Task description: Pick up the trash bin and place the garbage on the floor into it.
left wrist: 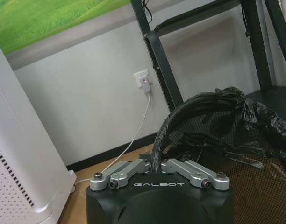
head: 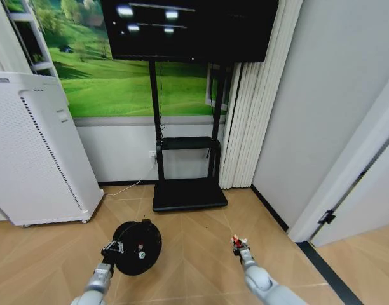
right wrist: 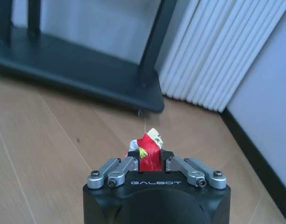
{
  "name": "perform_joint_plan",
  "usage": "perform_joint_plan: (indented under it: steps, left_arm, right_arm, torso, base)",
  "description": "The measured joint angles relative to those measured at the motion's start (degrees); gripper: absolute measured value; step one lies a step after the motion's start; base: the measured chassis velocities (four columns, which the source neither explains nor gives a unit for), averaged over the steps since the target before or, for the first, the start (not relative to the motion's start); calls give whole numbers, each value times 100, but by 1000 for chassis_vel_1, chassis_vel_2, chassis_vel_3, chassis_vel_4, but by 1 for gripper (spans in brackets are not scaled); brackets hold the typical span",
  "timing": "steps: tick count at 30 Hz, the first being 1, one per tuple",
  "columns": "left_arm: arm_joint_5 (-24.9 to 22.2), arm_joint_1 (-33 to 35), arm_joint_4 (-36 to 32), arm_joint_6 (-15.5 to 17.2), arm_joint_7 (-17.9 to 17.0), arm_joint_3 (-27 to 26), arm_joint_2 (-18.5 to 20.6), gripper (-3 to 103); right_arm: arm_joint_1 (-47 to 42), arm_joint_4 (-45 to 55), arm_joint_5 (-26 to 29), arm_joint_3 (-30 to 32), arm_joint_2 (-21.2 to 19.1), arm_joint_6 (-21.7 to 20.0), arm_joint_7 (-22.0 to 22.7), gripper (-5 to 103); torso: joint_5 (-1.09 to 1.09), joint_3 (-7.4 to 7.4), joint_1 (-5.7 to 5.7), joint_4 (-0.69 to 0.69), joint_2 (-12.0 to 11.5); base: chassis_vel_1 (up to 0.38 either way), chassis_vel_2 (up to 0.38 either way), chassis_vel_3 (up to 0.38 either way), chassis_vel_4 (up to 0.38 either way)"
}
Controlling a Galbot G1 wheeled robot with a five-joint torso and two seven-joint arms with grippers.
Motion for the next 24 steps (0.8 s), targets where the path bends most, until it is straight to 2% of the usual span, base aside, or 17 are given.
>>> perform_joint_plan:
  steps: [2, 3, 5, 6, 7, 8, 12, 16, 18, 24]
  left_arm:
    - [-2, -54, -21, 0, -1, 24, -33, 4]
    - [-2, -54, -21, 0, -1, 24, -33, 4]
    - [-1, -60, -49, -9, -7, 8, -99, 4]
    - [0, -89, -58, -12, -18, 22, -129, 4]
    - [0, -89, -58, -12, -18, 22, -129, 4]
    - [1, -130, -60, -12, -36, 76, -159, 4]
    - [17, -242, -12, 1, -56, 295, -222, 4]
    - [23, -343, 105, -2, -69, 395, -250, 4]
    - [33, -456, 244, -32, -75, 510, -288, 4]
    - [86, -763, 573, -36, -82, 822, -418, 4]
  right_arm:
    - [-468, 728, 1, 212, -318, 273, -128, 21]
    - [-468, 728, 1, 212, -318, 273, -128, 21]
    - [-665, 1166, -44, 246, -514, 633, -348, 21]
    - [-760, 1339, -119, 250, -577, 904, -529, 21]
    - [-760, 1339, -119, 250, -577, 904, -529, 21]
    - [-828, 1494, -242, 231, -603, 1189, -700, 21]
    - [-794, 1748, -408, 29, -515, 1584, -1037, 21]
    - [-678, 1808, -450, -144, -424, 1802, -1297, 21]
    - [-515, 1763, -513, -419, -321, 2029, -1520, 21]
    - [-8, 1393, -586, -948, -36, 2305, -1743, 21]
  torso:
    - [-2, 0, 0, -3, 1]
    - [-2, 0, 0, -3, 1]
    - [-1, 0, 0, 4, 1]
    - [-2, 0, 0, 4, 1]
    - [-2, 0, 0, 4, 1]
    - [-1, 0, 0, 4, 0]
    - [-1, 0, -1, 0, 0]
    - [-2, 0, 0, 2, 1]
    - [-2, 0, -1, 3, 0]
    - [-3, 1, 0, 1, 0]
  base:
    - [0, 0, 0, 0]
    - [0, 0, 0, 0]
    - [0, 0, 0, 0]
    - [0, 0, 0, 0]
    - [0, 0, 0, 0]
    - [0, 0, 0, 0]
    - [0, 0, 0, 0]
    - [0, 0, 0, 0]
    - [0, 0, 0, 0]
    - [0, 0, 0, 0]
